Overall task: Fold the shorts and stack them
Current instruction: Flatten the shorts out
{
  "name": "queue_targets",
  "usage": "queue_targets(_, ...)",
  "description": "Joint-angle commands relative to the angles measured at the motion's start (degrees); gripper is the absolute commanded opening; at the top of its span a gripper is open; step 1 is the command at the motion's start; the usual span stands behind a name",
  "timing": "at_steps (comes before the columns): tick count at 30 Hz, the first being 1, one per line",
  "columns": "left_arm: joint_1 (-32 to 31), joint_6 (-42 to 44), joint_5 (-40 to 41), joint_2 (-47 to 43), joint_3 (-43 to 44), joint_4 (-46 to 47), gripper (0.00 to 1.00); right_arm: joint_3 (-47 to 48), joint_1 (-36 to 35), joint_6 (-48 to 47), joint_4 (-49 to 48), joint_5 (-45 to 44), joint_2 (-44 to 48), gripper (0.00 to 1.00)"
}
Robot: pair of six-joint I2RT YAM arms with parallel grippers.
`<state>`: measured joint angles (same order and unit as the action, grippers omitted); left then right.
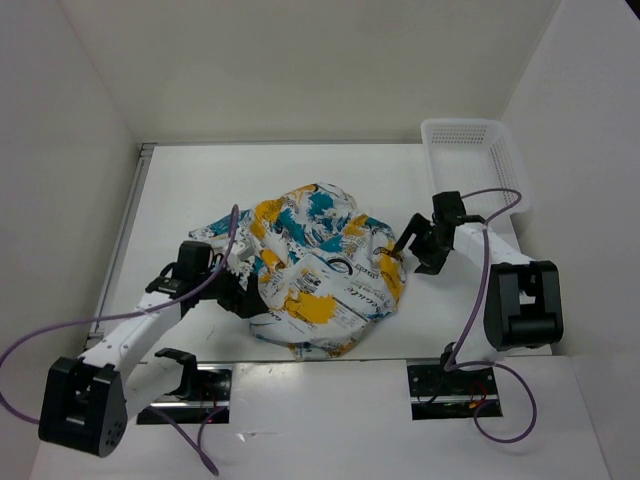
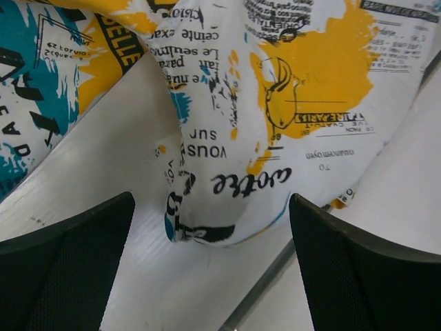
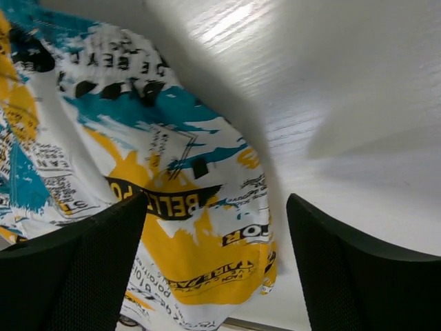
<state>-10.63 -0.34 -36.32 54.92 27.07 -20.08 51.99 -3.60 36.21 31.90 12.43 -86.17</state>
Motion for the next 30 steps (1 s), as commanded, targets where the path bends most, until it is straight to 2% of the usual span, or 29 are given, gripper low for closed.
queue_targets(1,-2.0,0.3,0.3,5.2,0.1,7.4,1.00,-2.4,1.1,2.7,-6.0,2.7,-0.5,0.86)
queue_targets(3,-2.5,0.3,0.3,9.9,1.3,8.7,0.86,-3.4,1.1,3.3,-7.4,4.3,-1.8,0.75)
queue_targets(4,-2.6,0.3,1.8,11.3,3.7,8.7,0.50,-4.1,0.6,3.3,-8.0,4.9,-1.8,0.69)
queue_targets(5,-2.6,0.3,3.3,13.2,5.3,7.2,0.27,-4.1,0.6,3.8,-8.6,4.9,-1.8,0.61)
queue_targets(6,-2.6,0.3,5.6,14.1,7.5,5.2,0.10,-4.1,-0.9,3.8,-9.2,4.4,-1.8,0.43)
queue_targets(7,-2.6,0.3,7.7,14.9,10.0,3.0,0.00,-4.1,-1.5,3.8,-9.2,4.4,-1.8,0.35)
queue_targets(9,0.7,0.3,9.5,17.8,16.0,1.0,0.00,-2.9,-3.9,3.8,-9.8,5.2,-2.5,0.16)
queue_targets(11,3.9,0.3,9.5,22.1,20.0,1.6,0.00,-2.2,-6.8,4.9,-10.9,5.8,-4.4,0.07)
queue_targets(12,4.8,0.3,9.5,25.9,24.9,1.6,0.00,-1.5,-10.1,6.0,-10.9,5.8,-5.1,0.02)
queue_targets(18,11.9,0.3,10.4,38.1,43.5,0.9,0.00,6.9,-18.6,10.5,-14.0,5.7,-10.5,0.00)
queue_targets(20,13.4,0.3,9.2,41.2,49.7,-1.0,0.32,10.0,-19.8,10.5,-12.6,4.4,-11.8,0.00)
queue_targets(21,14.6,0.3,8.6,41.2,50.9,-2.5,0.58,11.5,-20.3,10.5,-11.9,3.1,-11.8,0.00)
queue_targets(22,14.6,0.3,8.6,41.2,50.9,-3.1,0.78,11.6,-20.3,10.5,-11.9,2.6,-11.8,0.00)
queue_targets(23,15.4,0.3,9.2,40.1,50.9,-4.0,0.86,11.6,-20.3,10.5,-11.9,2.6,-11.8,0.00)
queue_targets(24,16.2,0.3,9.9,38.9,49.6,-5.3,0.97,10.9,-20.3,10.5,-11.3,1.8,-11.3,0.05)
queue_targets(25,16.2,0.3,10.7,35.7,48.2,-6.0,0.97,10.9,-20.3,10.5,-11.2,1.8,-10.5,0.25)
queue_targets(27,16.9,0.3,11.3,29.2,44.1,-8.0,0.97,8.9,-20.3,10.5,-11.2,1.2,-8.2,0.58)
queue_targets(29,17.7,0.3,12.6,24.3,36.2,-9.6,0.83,7.6,-20.3,10.5,-10.7,-0.6,-6.2,0.88)
queue_targets(30,17.7,0.3,13.3,19.0,33.4,-11.1,0.75,7.6,-20.3,10.5,-9.8,-1.3,-4.4,0.94)
